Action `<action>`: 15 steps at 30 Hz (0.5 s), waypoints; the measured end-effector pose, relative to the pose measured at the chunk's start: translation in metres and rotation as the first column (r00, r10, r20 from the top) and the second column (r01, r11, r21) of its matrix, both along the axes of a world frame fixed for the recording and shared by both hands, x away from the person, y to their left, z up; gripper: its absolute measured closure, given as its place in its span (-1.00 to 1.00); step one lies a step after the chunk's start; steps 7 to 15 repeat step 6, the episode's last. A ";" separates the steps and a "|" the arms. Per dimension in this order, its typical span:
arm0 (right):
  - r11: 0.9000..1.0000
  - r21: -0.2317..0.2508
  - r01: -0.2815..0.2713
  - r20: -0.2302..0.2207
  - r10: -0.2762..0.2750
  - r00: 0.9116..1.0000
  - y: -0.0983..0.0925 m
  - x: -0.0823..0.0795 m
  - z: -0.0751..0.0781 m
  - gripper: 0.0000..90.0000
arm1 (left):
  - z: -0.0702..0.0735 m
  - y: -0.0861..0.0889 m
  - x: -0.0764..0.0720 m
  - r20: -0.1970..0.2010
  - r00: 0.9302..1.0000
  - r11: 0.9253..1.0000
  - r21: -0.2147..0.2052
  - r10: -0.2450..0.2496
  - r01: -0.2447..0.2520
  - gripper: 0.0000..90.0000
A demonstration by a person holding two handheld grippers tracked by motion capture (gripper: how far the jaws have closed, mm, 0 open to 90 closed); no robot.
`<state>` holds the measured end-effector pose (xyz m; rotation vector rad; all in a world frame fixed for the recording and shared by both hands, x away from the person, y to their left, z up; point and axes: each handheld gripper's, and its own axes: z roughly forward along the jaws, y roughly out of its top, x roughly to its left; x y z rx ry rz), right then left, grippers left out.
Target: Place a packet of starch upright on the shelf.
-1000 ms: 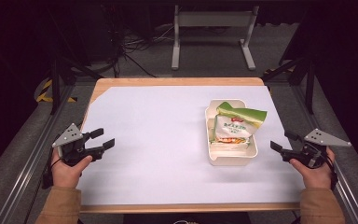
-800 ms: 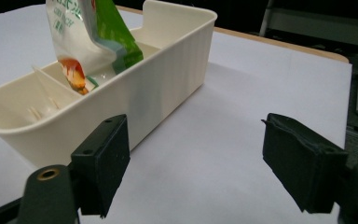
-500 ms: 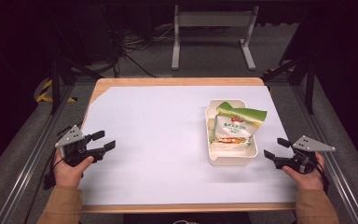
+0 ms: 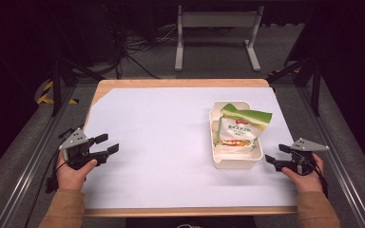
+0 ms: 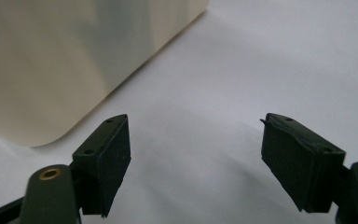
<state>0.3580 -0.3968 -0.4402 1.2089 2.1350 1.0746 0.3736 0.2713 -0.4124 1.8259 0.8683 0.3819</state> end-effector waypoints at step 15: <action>1.000 0.017 0.020 0.012 -0.020 1.000 -0.001 -0.001 0.001 -0.46 | -0.001 -0.001 0.000 -0.002 1.000 1.000 0.003 0.001 -0.001 -0.23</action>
